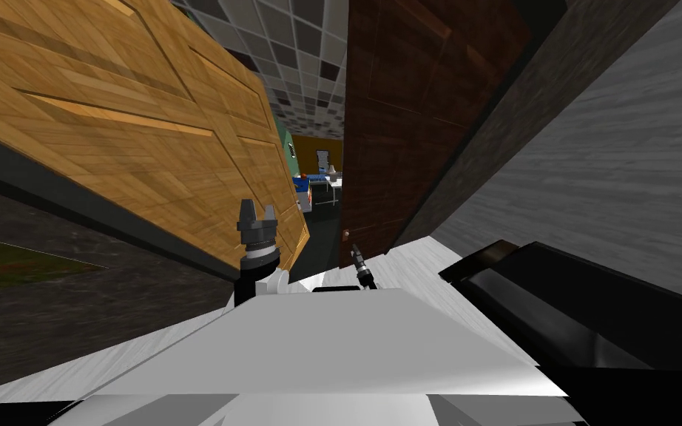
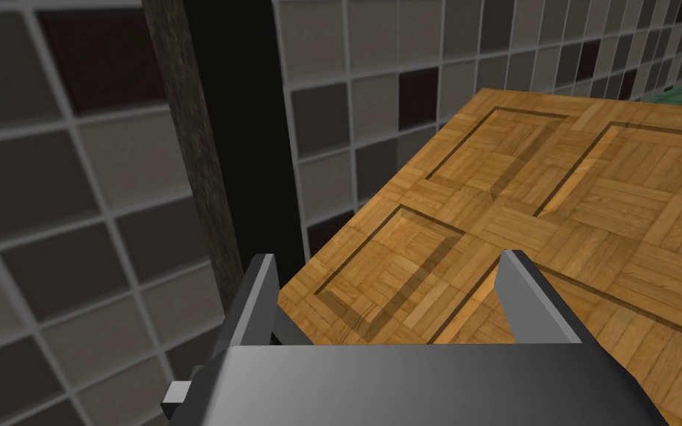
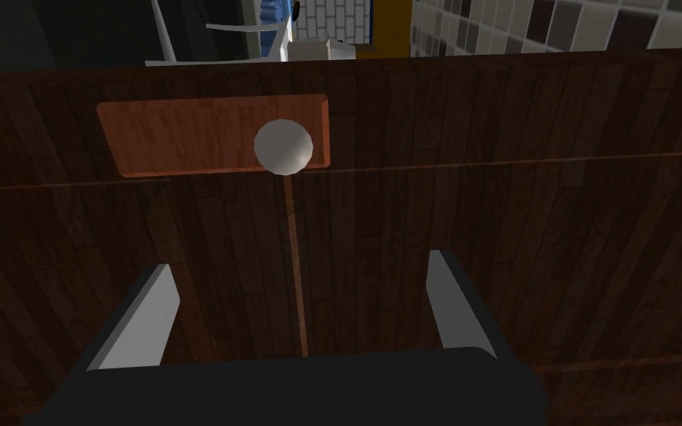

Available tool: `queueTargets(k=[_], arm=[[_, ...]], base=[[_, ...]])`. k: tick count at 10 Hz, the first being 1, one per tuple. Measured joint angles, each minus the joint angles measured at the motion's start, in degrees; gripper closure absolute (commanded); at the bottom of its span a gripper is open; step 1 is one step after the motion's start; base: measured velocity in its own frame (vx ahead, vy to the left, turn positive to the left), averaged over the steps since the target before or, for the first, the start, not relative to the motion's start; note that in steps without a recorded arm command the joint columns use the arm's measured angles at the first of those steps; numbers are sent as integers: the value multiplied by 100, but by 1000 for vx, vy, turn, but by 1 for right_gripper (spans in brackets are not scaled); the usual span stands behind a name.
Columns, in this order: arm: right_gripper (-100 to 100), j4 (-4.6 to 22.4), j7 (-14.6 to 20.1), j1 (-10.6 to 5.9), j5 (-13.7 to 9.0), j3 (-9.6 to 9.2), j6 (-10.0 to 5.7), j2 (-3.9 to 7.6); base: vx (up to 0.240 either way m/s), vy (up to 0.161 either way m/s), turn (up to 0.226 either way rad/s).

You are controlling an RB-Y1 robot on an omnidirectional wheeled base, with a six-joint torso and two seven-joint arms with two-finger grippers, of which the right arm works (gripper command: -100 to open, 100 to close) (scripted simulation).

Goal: Push the door open

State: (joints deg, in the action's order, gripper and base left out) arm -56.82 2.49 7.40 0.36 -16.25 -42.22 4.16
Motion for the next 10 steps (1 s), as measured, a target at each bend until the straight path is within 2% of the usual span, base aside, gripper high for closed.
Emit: queueTargets(k=[5, 10], arm=[[-100, 103, -17, -15, -11, 34, -69, 11], [-100, 270, -51, -33, -32, 97, -205, -44]], base=[[165, 33, 26], [177, 47, 18]])
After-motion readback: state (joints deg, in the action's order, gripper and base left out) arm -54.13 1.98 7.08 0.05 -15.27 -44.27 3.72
